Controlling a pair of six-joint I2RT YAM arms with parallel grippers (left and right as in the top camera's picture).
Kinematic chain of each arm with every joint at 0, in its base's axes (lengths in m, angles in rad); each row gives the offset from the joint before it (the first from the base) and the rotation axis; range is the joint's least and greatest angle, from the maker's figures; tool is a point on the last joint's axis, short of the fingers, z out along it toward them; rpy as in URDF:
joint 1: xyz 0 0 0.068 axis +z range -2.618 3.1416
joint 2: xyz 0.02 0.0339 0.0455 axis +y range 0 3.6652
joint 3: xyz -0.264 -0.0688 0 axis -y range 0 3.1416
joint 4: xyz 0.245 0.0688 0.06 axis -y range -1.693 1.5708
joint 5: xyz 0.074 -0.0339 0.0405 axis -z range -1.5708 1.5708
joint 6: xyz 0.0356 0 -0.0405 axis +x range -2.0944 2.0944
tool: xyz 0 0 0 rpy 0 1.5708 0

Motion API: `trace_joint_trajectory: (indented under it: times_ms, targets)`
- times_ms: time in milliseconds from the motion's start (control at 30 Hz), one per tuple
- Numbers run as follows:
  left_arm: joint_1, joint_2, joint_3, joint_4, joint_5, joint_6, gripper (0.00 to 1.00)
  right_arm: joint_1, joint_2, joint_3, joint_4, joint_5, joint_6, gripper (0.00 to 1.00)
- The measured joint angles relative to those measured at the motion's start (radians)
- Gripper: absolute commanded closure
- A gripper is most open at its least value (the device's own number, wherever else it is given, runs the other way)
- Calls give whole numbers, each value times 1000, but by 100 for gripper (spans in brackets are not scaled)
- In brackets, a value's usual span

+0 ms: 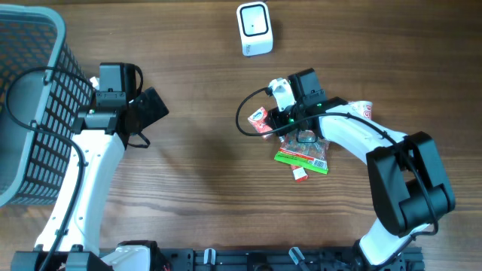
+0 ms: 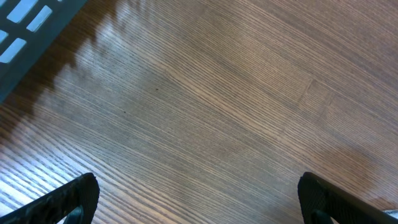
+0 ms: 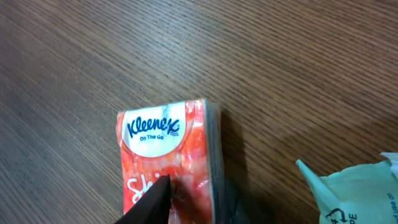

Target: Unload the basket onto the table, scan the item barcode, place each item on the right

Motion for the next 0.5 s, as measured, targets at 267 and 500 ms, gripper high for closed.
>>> trace_joint_trajectory:
  times_ms: [267, 500]
  targets:
    - [0, 0, 0, 0, 0, 0, 0, 0, 8, -2, -6, -1, -4, 75]
    - [0, 0, 0, 0, 0, 0, 0, -1, 24, -6, 3, -42, 92, 96]
